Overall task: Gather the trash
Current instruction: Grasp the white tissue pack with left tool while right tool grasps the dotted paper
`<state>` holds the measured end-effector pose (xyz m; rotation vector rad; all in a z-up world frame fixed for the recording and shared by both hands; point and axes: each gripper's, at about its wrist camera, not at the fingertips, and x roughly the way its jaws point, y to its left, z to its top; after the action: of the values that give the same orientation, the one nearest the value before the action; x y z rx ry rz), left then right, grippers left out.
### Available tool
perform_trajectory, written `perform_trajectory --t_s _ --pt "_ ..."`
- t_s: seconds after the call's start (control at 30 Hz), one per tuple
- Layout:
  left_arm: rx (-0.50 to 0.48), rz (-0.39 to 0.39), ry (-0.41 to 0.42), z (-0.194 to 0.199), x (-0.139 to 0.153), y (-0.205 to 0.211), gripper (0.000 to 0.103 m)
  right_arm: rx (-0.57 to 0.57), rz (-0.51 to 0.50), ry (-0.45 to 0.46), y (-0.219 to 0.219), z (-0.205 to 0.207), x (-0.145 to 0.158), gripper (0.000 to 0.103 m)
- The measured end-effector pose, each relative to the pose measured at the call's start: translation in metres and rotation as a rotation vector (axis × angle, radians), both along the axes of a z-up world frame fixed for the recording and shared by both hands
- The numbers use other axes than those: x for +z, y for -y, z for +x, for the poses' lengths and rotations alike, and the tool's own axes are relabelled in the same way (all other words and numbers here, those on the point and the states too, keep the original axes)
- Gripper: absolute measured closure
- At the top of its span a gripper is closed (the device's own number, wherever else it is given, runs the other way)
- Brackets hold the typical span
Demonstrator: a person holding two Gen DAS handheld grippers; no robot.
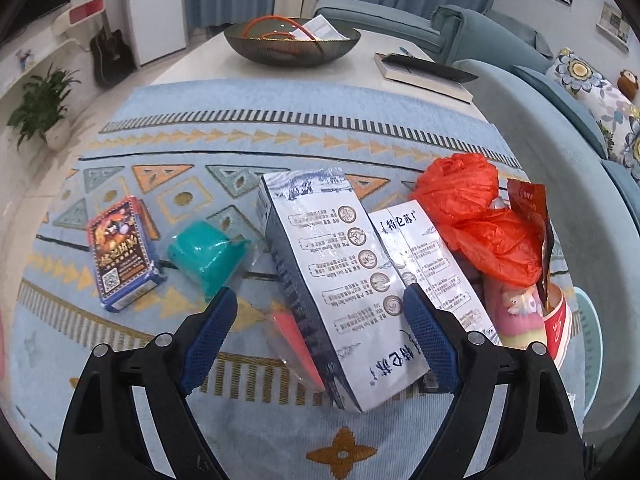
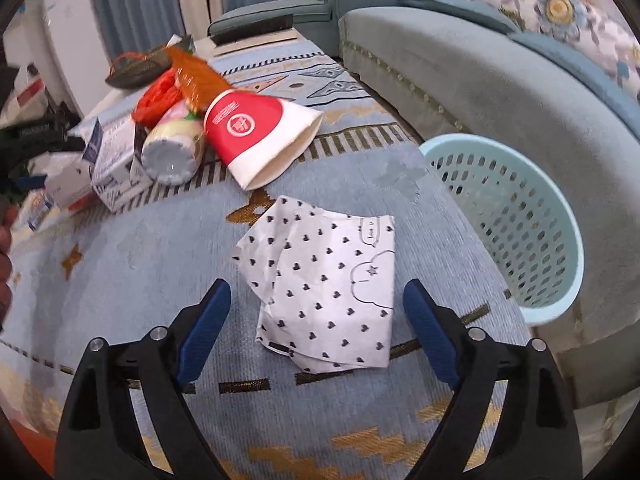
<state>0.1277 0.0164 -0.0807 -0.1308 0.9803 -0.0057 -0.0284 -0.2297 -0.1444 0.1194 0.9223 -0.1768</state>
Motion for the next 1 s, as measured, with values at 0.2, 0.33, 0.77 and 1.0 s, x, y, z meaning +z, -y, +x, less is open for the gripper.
perform_trajectory --t_s 0.2,0.33,0.77,1.0 --pt "-0.015 -0.096 0.006 0.002 0.002 -0.004 0.02 -0.005 -0.016 0.009 0.0 0.002 0.002 0.036" --pt "-0.016 -0.135 -0.005 0.008 0.002 -0.003 0.016 -0.004 -0.019 0.013 0.001 0.003 0.003 0.054" --pt "-0.026 -0.094 -0.006 0.013 0.0 -0.003 0.048 0.012 -0.037 0.092 0.006 -0.002 0.022 0.086" --pt "-0.135 -0.167 0.26 -0.025 0.083 0.014 0.048 0.004 -0.07 0.23 0.012 -0.019 0.064 0.089"
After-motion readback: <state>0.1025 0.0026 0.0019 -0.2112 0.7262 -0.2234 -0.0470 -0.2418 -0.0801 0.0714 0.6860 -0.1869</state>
